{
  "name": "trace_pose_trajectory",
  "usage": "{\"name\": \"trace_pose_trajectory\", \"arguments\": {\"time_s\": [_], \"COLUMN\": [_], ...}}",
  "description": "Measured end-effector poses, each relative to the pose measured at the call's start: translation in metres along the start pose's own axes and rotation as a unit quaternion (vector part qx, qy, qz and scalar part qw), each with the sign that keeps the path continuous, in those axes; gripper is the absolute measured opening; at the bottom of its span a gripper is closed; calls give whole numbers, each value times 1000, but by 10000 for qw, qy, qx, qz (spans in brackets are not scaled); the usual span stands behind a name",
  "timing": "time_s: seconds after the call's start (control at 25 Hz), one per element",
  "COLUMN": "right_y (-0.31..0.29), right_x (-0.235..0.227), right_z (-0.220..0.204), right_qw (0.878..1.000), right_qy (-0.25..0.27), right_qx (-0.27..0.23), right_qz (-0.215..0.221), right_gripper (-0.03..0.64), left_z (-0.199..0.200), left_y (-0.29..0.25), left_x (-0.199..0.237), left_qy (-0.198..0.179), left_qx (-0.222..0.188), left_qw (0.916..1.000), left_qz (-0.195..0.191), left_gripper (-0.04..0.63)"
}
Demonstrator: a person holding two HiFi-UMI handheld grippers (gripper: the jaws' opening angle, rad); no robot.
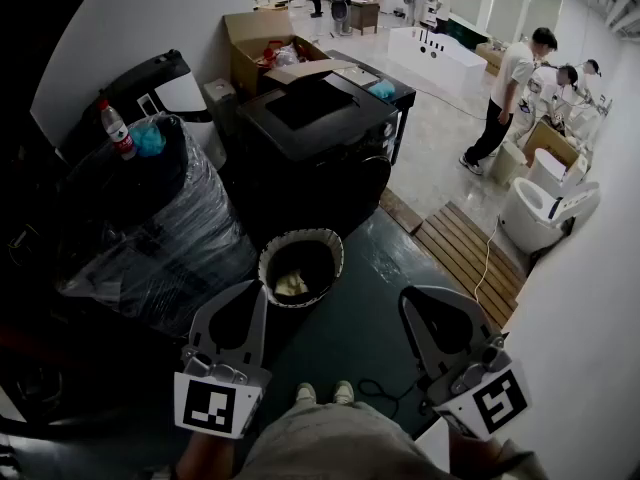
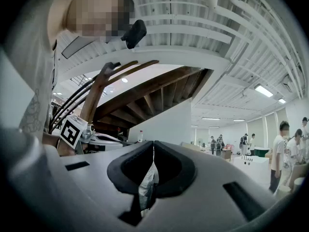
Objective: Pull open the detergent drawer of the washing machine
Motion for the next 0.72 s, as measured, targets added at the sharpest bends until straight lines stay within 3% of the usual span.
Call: {"name": "trace_pose_trajectory", "arguments": {"time_s": [0.64,0.68,0.72], "right_y": [1,3,3], "right_x": [-7,-11,-14], "right_z": [-1,-2,-2], "right_qw": [9998,9996,9992], "right_qy": [-93,-52,3], "right_qx": [-164,-205,-230], "right_qz": [-84,-201,-324], "right_gripper": [34,121,327], "left_z": [0,0,-1], "left_y": [-3,-3,-4], "left_x": [-1,-2,-2], "left_qy": [-48,-47,-40], "left_qx": [41,47,53], "left_qw": [10000,10000,10000], "left_qz": [3,3,6], "left_gripper": [15,15,15]}}
Point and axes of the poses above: the fingertips, and each gripper's own axes: y backward along the fingers, x to its left, z out of its top, the point moved 3 cm from there along y, backward along the fingers, and after that the axes turned 4 degrees about -z, right-handed, at the moved point
